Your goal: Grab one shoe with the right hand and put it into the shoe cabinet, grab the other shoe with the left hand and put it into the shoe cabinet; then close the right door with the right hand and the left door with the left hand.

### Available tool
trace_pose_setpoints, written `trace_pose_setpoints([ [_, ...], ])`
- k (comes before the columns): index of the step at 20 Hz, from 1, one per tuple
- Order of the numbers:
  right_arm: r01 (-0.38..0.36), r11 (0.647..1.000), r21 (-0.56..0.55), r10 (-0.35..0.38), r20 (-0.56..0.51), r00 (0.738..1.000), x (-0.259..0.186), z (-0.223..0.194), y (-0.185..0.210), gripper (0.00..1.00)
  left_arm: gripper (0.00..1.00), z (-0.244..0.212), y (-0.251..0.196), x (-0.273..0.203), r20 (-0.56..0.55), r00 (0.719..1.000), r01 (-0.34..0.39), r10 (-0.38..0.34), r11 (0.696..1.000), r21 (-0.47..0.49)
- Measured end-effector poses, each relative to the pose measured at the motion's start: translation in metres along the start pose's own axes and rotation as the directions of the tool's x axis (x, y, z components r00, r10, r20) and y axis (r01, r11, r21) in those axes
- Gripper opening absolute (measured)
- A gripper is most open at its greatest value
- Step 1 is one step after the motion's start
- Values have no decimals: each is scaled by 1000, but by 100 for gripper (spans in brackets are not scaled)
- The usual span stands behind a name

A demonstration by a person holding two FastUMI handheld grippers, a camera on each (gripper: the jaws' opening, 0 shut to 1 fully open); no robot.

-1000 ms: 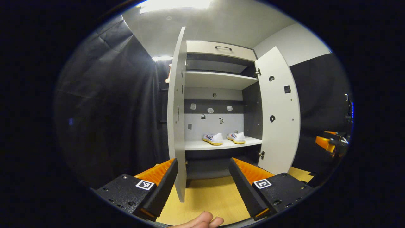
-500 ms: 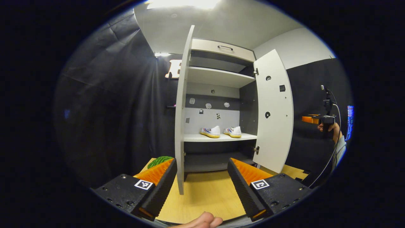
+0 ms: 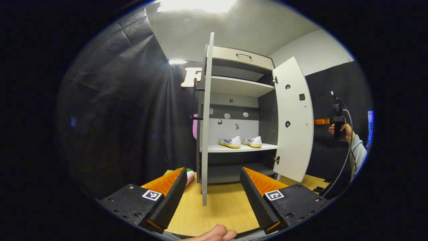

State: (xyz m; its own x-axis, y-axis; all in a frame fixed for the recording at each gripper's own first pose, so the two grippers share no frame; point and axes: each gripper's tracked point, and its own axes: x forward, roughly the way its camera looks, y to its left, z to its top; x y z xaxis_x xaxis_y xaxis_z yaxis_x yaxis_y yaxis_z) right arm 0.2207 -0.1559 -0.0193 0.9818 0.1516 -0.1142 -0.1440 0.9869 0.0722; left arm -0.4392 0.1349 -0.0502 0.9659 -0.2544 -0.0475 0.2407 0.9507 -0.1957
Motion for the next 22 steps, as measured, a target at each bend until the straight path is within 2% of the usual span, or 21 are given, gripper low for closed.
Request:
trace_pose_setpoints([
  [2,-22,1000,-22,22,-7,1000,4,-1,15,98,96,-3,3,1,-3,1000,1,-1,1000,-2],
  [5,-99,994,-49,97,-36,995,6,-7,49,98,96,-8,6,3,-16,1000,0,0,1000,-6],
  [6,-90,993,-79,86,-47,995,12,-9,56,98,96,-11,7,4,-20,1000,0,0,1000,-7],
  [7,-83,992,-94,81,-30,996,5,-5,60,89,96,-13,8,4,-19,1000,4,-4,1000,-9],
  [9,-101,991,-83,99,-27,995,4,-7,75,90,96,-17,5,3,-15,999,29,-30,999,-34],
  [11,-121,990,-66,119,-32,992,4,-11,92,90,94,-20,9,6,-22,1000,19,-20,998,-64],
  [14,-79,992,-103,76,-29,997,8,-15,99,91,96,-29,10,6,-50,999,-19,16,998,-54],
  [16,-42,995,-89,42,2,999,12,-9,99,91,96,-28,4,5,-40,999,-3,0,998,-66],
  [19,-59,997,-44,59,4,998,16,-13,111,88,96,-33,7,5,-41,999,1,-5,996,-92],
  [20,-65,997,-36,66,4,998,17,-15,117,90,96,-36,6,7,-47,999,-4,0,996,-94],
  [22,-63,996,-63,64,21,998,17,-13,129,91,96,-38,5,7,-54,999,-13,7,995,-100],
])
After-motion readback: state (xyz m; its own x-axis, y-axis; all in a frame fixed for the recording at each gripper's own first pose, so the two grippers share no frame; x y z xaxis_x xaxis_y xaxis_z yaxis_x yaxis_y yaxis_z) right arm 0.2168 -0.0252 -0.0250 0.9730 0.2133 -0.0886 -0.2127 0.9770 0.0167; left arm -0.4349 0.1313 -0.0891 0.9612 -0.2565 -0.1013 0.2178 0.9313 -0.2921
